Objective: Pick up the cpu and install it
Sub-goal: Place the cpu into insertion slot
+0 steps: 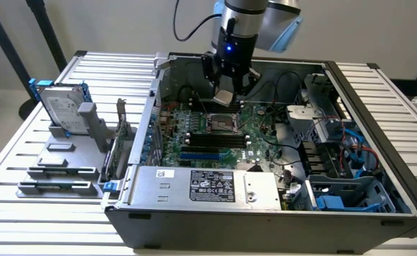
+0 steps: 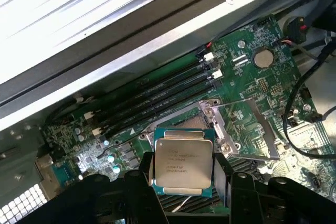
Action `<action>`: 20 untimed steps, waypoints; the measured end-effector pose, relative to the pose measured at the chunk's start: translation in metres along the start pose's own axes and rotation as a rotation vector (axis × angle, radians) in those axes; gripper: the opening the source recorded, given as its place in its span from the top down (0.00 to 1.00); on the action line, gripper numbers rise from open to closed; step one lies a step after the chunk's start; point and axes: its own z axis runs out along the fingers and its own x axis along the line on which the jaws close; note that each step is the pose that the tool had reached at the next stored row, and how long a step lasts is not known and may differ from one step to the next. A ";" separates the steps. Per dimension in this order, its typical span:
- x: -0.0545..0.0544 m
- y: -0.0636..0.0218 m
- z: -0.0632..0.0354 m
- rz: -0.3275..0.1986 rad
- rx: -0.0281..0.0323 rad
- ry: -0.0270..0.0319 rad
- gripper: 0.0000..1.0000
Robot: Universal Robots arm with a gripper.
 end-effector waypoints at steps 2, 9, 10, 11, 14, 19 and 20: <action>0.000 0.0000 0.0017 0.036 -0.0025 0.0000 0.45; -0.001 0.0000 0.0077 0.163 -0.0117 -0.0001 0.45; -0.001 0.0000 0.0086 0.181 -0.0131 -0.0001 0.45; -0.001 0.0000 0.0094 0.198 -0.0144 -0.0001 0.45; -0.001 0.0000 0.0116 0.254 -0.0185 -0.0001 0.45; -0.001 -0.0001 0.0139 0.341 -0.0244 0.0000 0.45; -0.001 -0.0001 0.0142 0.356 -0.0255 0.0002 0.45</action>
